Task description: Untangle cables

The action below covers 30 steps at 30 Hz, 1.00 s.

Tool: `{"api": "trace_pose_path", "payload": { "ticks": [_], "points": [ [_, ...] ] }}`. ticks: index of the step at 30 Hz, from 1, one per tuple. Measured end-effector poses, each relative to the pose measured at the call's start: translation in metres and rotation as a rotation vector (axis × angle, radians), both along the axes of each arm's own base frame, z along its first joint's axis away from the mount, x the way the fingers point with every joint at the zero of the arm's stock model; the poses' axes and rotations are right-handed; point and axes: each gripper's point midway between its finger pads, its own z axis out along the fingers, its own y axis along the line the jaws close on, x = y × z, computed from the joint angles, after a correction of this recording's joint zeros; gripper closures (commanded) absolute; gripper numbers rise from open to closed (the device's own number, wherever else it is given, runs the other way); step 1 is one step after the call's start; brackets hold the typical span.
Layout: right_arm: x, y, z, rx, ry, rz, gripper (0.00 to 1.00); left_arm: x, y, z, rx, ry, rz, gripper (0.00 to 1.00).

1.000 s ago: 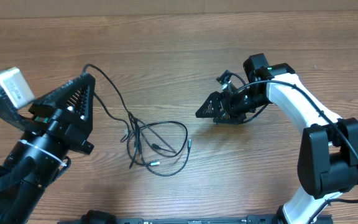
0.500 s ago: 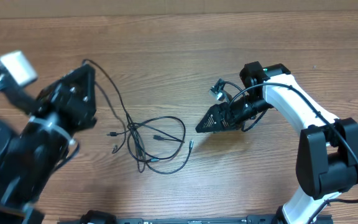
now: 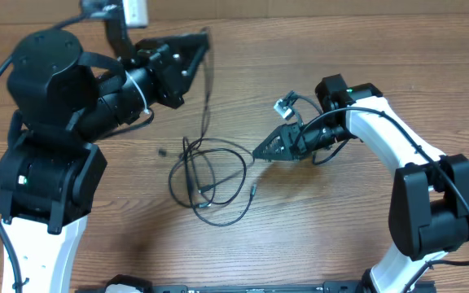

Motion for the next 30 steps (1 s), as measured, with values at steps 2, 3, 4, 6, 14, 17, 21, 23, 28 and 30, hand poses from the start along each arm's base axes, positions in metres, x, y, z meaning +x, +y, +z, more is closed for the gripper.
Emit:
{"api": "trace_pose_path", "payload": {
  "ticks": [2, 3, 4, 6, 14, 17, 21, 23, 28, 30],
  "points": [
    [0.006, -0.003, 0.005, 0.037, -0.009, -0.021, 0.00, -0.014, -0.007, 0.017, -0.005, -0.093, -0.081, 0.96],
    [0.009, -0.005, 0.008, 0.053, -0.007, -0.031, 0.00, -0.022, -0.009, 0.022, -0.005, -0.124, -0.110, 0.96],
    [0.010, -0.006, 0.011, 0.072, -0.003, -0.041, 0.00, -0.029, -0.010, 0.027, -0.004, -0.150, -0.133, 0.96],
    [0.013, -0.008, 0.018, 0.111, 0.006, -0.055, 0.00, -0.040, -0.011, 0.031, 0.002, -0.177, -0.161, 0.96],
    [0.016, 0.001, 0.022, 0.153, -0.068, -0.028, 0.14, -0.031, 0.000, -0.012, 0.064, 0.028, -0.063, 0.96],
    [0.024, 0.003, 0.021, 0.155, -0.138, -0.022, 0.16, -0.021, 0.004, -0.026, 0.083, 0.079, -0.019, 0.96],
    [0.036, 0.005, 0.017, 0.149, -0.249, -0.016, 0.16, -0.014, 0.005, -0.032, 0.093, 0.102, 0.004, 0.96],
    [0.039, 0.005, 0.017, 0.146, -0.279, -0.015, 0.16, -0.013, 0.006, -0.033, 0.095, 0.105, 0.007, 0.96],
    [0.053, 0.007, 0.016, 0.145, -0.399, -0.011, 0.21, -0.012, 0.007, -0.033, 0.096, 0.105, 0.014, 0.96],
    [0.059, 0.008, 0.016, 0.142, -0.447, -0.012, 0.23, -0.012, 0.007, -0.034, 0.097, 0.107, 0.014, 0.96]
  ]
}}
